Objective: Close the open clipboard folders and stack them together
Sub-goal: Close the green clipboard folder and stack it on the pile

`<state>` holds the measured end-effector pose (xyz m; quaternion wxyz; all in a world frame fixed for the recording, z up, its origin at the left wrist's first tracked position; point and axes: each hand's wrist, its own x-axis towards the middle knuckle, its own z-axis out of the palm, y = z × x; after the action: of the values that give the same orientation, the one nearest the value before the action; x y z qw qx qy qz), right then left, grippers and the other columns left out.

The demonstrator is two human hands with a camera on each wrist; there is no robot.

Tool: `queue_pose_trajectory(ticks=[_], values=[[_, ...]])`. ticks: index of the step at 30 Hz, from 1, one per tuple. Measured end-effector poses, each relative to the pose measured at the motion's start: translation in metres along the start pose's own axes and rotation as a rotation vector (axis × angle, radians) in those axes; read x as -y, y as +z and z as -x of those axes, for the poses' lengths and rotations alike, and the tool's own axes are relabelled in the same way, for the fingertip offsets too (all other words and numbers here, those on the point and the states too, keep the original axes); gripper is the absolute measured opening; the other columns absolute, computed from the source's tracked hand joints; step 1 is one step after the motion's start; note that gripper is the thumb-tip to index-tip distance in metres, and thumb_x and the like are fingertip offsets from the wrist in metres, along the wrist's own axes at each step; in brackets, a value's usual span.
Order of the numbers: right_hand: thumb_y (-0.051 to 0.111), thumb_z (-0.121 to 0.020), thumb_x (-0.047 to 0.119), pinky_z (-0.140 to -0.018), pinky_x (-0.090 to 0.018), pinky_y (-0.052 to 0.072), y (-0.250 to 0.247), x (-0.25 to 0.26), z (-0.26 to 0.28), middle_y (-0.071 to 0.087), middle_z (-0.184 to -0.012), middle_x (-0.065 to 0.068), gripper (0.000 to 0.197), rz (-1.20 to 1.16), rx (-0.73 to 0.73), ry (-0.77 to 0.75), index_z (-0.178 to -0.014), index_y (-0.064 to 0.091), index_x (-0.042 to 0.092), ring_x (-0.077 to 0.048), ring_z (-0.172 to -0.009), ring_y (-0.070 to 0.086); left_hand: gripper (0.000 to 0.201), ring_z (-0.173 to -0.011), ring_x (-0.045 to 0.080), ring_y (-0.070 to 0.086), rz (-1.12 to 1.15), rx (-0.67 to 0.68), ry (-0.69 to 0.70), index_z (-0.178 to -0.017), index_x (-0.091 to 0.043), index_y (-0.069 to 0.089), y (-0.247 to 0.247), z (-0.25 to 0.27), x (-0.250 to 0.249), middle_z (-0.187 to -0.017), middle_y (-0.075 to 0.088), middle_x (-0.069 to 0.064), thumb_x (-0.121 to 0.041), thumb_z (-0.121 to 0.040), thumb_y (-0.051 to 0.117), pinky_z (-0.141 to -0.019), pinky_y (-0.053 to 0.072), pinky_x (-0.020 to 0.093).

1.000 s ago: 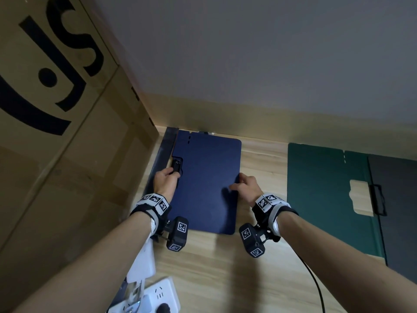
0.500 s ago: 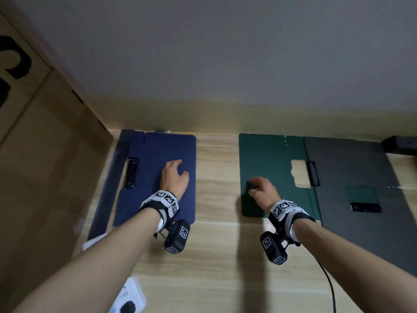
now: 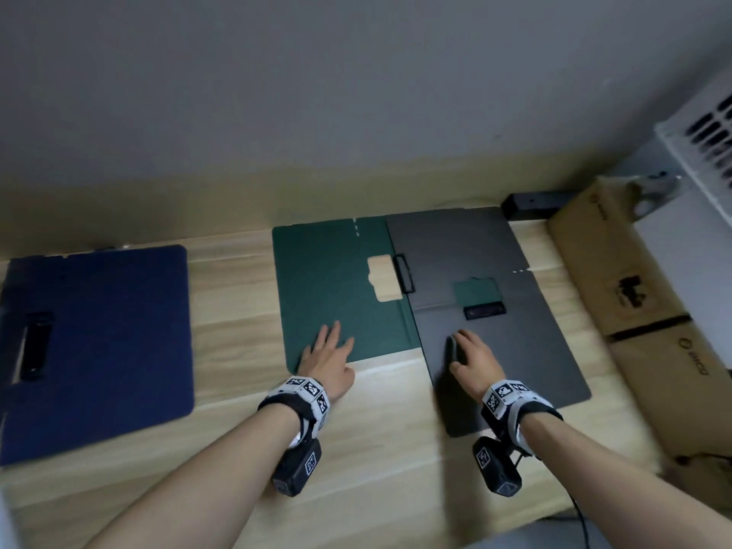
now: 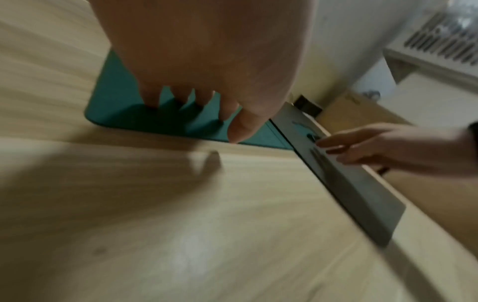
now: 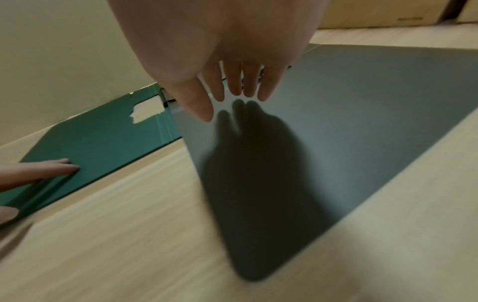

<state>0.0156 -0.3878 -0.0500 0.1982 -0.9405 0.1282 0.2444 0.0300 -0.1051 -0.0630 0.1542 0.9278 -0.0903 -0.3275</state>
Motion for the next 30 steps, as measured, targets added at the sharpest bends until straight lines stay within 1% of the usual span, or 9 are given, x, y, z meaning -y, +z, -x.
queue_pose_trajectory(ticks=[3, 6, 9, 13, 20, 23, 25, 27, 30], values=[[0.057, -0.087, 0.015, -0.119, -0.038, 0.026, 0.001, -0.021, 0.0, 0.022, -0.161, 0.002, 0.068, 0.046, 0.053, -0.02, -0.15, 0.031, 0.018, -0.021, -0.145, 0.027, 0.076, -0.15, 0.031, -0.013, -0.108, 0.011, -0.02, -0.155, -0.023, 0.007, 0.011, 0.005, -0.006, -0.162, -0.017, 0.007, -0.017, -0.089, 0.043, -0.119, 0.011, 0.054], [0.054, -0.087, 0.019, -0.113, -0.038, 0.035, -0.003, -0.024, 0.005, 0.032, -0.157, 0.002, 0.059, 0.163, 0.067, -0.084, -0.145, 0.04, 0.02, -0.024, -0.139, 0.037, 0.079, -0.149, 0.03, -0.017, -0.125, 0.026, -0.035, -0.155, -0.024, 0.002, 0.019, 0.017, -0.001, -0.161, -0.021, 0.006, -0.017, -0.088, 0.042, -0.12, 0.007, 0.054], [0.049, -0.084, 0.025, -0.096, -0.04, 0.049, -0.007, -0.014, 0.015, 0.057, -0.136, -0.006, 0.044, 0.265, 0.083, -0.141, -0.127, 0.057, 0.024, -0.03, -0.119, 0.055, 0.078, -0.149, 0.028, -0.019, -0.13, 0.05, -0.062, -0.155, -0.026, 0.0, 0.025, 0.035, 0.007, -0.161, -0.024, 0.004, -0.019, -0.089, 0.041, -0.119, 0.008, 0.056], [0.046, -0.081, 0.033, -0.083, -0.036, 0.054, -0.004, -0.002, 0.025, 0.071, -0.108, -0.006, 0.036, 0.302, 0.124, -0.217, -0.109, 0.07, 0.03, -0.031, -0.098, 0.064, 0.078, -0.148, 0.025, -0.021, -0.106, 0.082, -0.099, -0.155, -0.028, 0.0, 0.037, 0.069, 0.025, -0.16, -0.025, 0.001, -0.017, -0.089, 0.041, -0.12, 0.009, 0.055], [0.056, -0.086, 0.028, -0.088, -0.03, 0.05, -0.022, -0.011, 0.002, 0.074, -0.103, 0.002, 0.024, 0.019, 0.216, -0.201, -0.102, 0.075, 0.026, -0.02, -0.101, 0.065, 0.074, -0.15, 0.024, -0.016, -0.072, 0.038, -0.097, -0.155, -0.028, 0.008, 0.047, 0.1, 0.047, -0.162, -0.019, 0.0, -0.016, -0.09, 0.042, -0.119, 0.013, 0.055], [0.06, -0.083, 0.024, -0.088, -0.031, 0.051, -0.034, -0.026, -0.016, 0.076, -0.094, 0.001, 0.017, -0.067, 0.136, -0.127, -0.092, 0.075, 0.027, -0.021, -0.097, 0.067, 0.069, -0.151, 0.023, -0.006, -0.089, 0.007, -0.124, -0.154, -0.028, 0.018, 0.045, 0.099, 0.048, -0.164, -0.007, 0.0, -0.021, -0.09, 0.043, -0.119, 0.022, 0.05], [0.06, -0.083, 0.023, -0.088, -0.031, 0.05, -0.042, -0.036, -0.028, 0.076, -0.095, 0.001, 0.017, -0.091, 0.099, -0.071, -0.092, 0.074, 0.026, -0.022, -0.099, 0.066, 0.06, -0.149, 0.027, 0.015, -0.147, -0.082, -0.138, -0.147, -0.025, 0.035, 0.04, 0.093, 0.041, -0.161, 0.015, 0.005, -0.024, -0.088, 0.044, -0.11, 0.037, 0.045], [0.06, -0.083, 0.018, -0.087, -0.03, 0.048, -0.049, -0.044, -0.039, 0.076, -0.098, -0.002, 0.02, -0.117, 0.058, -0.035, -0.095, 0.075, 0.022, -0.023, -0.1, 0.065, 0.046, -0.132, 0.029, 0.039, -0.204, -0.175, -0.155, -0.132, -0.019, 0.051, 0.032, 0.082, 0.031, -0.146, 0.039, 0.008, -0.025, -0.087, 0.045, -0.097, 0.046, 0.042], [0.062, -0.081, 0.015, -0.082, -0.027, 0.046, -0.056, -0.052, -0.056, 0.075, -0.097, -0.004, 0.018, -0.16, -0.005, -0.003, -0.091, 0.075, 0.022, -0.025, -0.095, 0.065, 0.038, -0.113, 0.025, 0.049, -0.186, -0.225, -0.184, -0.123, -0.016, 0.055, 0.017, 0.06, 0.015, -0.125, 0.049, 0.006, -0.027, -0.088, 0.044, -0.086, 0.045, 0.039]])
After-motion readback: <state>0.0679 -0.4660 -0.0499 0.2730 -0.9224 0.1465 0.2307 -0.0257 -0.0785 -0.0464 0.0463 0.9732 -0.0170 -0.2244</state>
